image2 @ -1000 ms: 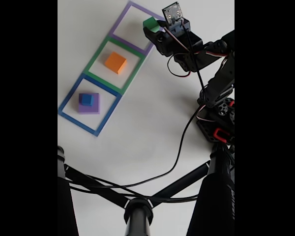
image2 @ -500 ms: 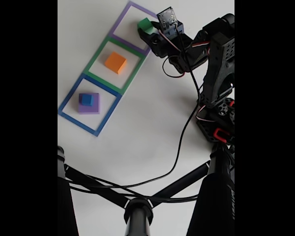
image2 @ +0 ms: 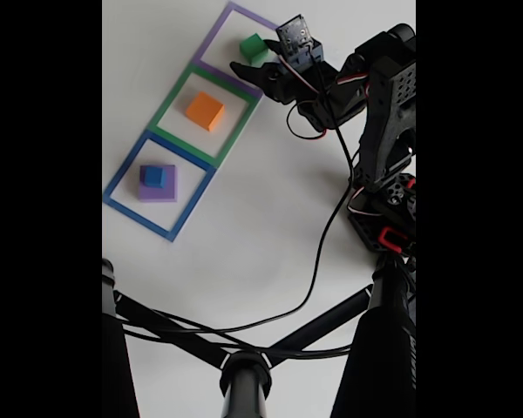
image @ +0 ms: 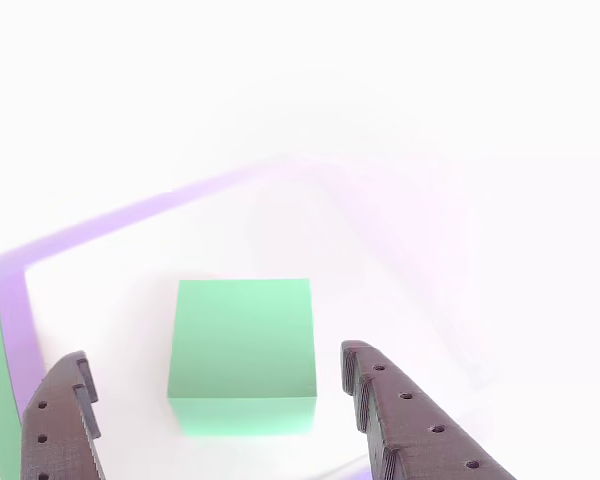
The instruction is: Tower of hanoi
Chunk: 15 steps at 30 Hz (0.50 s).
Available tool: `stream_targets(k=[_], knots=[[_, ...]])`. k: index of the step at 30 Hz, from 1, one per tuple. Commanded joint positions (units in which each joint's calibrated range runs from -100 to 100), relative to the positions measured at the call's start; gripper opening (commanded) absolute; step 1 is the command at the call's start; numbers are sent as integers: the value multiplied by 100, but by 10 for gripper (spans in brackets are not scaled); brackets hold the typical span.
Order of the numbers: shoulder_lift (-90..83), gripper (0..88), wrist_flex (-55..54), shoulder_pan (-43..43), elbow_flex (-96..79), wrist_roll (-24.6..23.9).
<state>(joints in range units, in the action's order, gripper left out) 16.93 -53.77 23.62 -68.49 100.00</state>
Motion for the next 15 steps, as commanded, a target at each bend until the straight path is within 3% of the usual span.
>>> stream_targets(k=[1,7,15], knots=[[-954,308,478,141,-151,0],[-3279,280,3215,294,-214,0],[-6081,73,8665,150,1404,0]])
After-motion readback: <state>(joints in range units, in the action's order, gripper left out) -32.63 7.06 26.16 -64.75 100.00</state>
